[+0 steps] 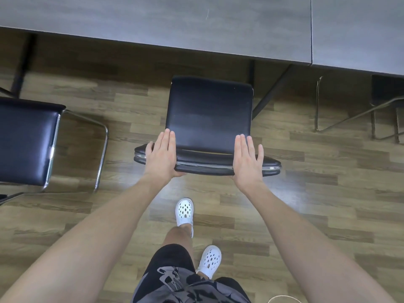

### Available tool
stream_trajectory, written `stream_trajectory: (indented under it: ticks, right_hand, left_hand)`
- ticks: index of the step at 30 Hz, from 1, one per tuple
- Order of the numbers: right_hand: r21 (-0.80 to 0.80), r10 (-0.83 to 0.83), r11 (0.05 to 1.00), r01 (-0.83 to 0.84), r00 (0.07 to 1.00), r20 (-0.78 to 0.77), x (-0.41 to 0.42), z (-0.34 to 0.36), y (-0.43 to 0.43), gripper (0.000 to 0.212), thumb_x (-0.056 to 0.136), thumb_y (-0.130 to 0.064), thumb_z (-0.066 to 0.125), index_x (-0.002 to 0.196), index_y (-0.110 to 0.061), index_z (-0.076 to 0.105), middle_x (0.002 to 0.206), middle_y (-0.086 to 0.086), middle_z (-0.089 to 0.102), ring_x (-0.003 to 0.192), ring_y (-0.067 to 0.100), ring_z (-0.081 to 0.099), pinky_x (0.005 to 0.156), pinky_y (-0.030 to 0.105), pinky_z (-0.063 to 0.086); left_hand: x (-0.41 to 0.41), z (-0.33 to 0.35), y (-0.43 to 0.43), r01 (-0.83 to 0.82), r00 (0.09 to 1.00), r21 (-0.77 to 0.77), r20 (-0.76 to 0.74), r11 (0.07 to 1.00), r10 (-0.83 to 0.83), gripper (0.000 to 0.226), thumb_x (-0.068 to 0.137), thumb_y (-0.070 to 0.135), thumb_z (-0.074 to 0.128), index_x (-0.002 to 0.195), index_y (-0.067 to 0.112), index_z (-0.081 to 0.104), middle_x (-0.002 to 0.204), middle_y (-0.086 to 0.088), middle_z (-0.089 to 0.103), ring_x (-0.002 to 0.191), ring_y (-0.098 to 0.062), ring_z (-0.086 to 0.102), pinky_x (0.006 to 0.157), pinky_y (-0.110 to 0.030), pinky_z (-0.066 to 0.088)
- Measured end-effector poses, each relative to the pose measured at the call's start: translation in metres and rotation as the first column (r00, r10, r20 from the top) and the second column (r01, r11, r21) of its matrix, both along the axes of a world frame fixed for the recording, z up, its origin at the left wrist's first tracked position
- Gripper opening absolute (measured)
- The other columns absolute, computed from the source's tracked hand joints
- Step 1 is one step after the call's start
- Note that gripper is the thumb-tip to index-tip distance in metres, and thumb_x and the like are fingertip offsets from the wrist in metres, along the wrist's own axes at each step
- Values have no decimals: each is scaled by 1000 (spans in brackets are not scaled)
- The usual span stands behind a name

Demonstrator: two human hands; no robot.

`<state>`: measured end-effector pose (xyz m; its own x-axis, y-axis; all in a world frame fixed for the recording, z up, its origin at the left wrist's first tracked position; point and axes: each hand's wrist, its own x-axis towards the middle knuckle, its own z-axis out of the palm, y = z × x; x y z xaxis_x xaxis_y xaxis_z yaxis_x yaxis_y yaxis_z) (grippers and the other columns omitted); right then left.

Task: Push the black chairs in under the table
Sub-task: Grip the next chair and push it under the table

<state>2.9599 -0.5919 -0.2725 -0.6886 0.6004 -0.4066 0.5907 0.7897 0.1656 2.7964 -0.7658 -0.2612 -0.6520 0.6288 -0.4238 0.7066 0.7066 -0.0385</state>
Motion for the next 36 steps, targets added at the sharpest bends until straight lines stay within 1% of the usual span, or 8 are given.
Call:
stream_trajectory:
  ticks: [4, 9, 21, 25, 27, 30, 33, 36]
  right_hand:
    - [5, -4, 1000, 4, 1000, 2, -20, -2, 13, 122, 75, -12, 80, 150, -7, -15, 163, 7, -3, 150, 25, -6, 117, 48, -3]
    - [4, -16, 1000, 16, 1000, -21, -40, -2, 27, 114, 75, 2, 70, 151, -7, -14, 163, 5, -3, 150, 23, -6, 118, 48, -3]
    - [-51, -43, 998, 43, 999, 7, -83, 5, 53, 121, 76, -18, 79, 152, -8, -15, 163, 6, -7, 150, 25, -9, 119, 48, -1]
    - [-49, -47, 998, 48, 999, 8, -92, 8, 59, 120, 78, -18, 78, 151, -7, -16, 163, 6, -11, 150, 25, -12, 119, 48, -2]
    - [-57, -44, 997, 44, 999, 10, -97, 7, 62, 122, 77, -22, 80, 151, -6, -16, 163, 7, -11, 150, 25, -12, 118, 48, -2]
    - [-53, -46, 998, 47, 999, 14, -105, 6, 70, 123, 76, -26, 81, 152, -7, -13, 163, 8, -9, 150, 26, -9, 119, 49, -1]
    - [-47, -52, 998, 53, 998, 19, -116, 5, 81, 125, 75, -31, 83, 153, -7, -12, 163, 8, -7, 150, 28, -7, 118, 50, 0]
    - [-37, -57, 998, 57, 998, 3, -127, 3, 91, 121, 76, -21, 80, 152, -6, -12, 163, 8, -5, 150, 28, -6, 118, 50, 0]
  left_hand:
    - [-21, -3, 13, 16, 1000, 10, -7, 1000, -16, 138, 61, 71, 75, 153, 4, -3, 163, -8, 1, 150, -22, 3, 118, -45, 14]
    - [-42, -7, 27, 24, 999, -13, -21, 1000, -24, 141, 61, 71, 75, 153, 4, -8, 163, -9, -3, 150, -23, 0, 118, -47, 16]
    - [-85, -13, 53, 40, 999, 4, -19, 999, -40, 141, 60, 71, 75, 152, 4, -8, 163, -9, -3, 150, -25, -3, 118, -50, 15]
    - [-95, -13, 59, 32, 999, 3, -14, 999, -32, 140, 60, 69, 77, 152, 4, -7, 163, -9, -4, 150, -25, -4, 118, -50, 13]
    - [-101, -13, 63, 35, 999, 7, -9, 999, -35, 140, 61, 67, 78, 152, 4, -6, 163, -10, -3, 150, -26, -4, 118, -50, 13]
    - [-109, -11, 72, 31, 1000, -15, -7, 999, -31, 139, 61, 70, 76, 152, 4, -5, 163, -11, -4, 150, -27, -4, 118, -51, 11]
    - [-115, -9, 84, 2, 999, -48, -35, 999, -4, 140, 60, 72, 74, 152, 4, -8, 162, -14, -7, 150, -31, -6, 117, -55, 7]
    - [-118, -6, 96, -78, 994, -69, -81, 995, 72, 145, 58, 70, 76, 149, 2, -14, 160, -19, -11, 149, -35, -8, 116, -56, 3]
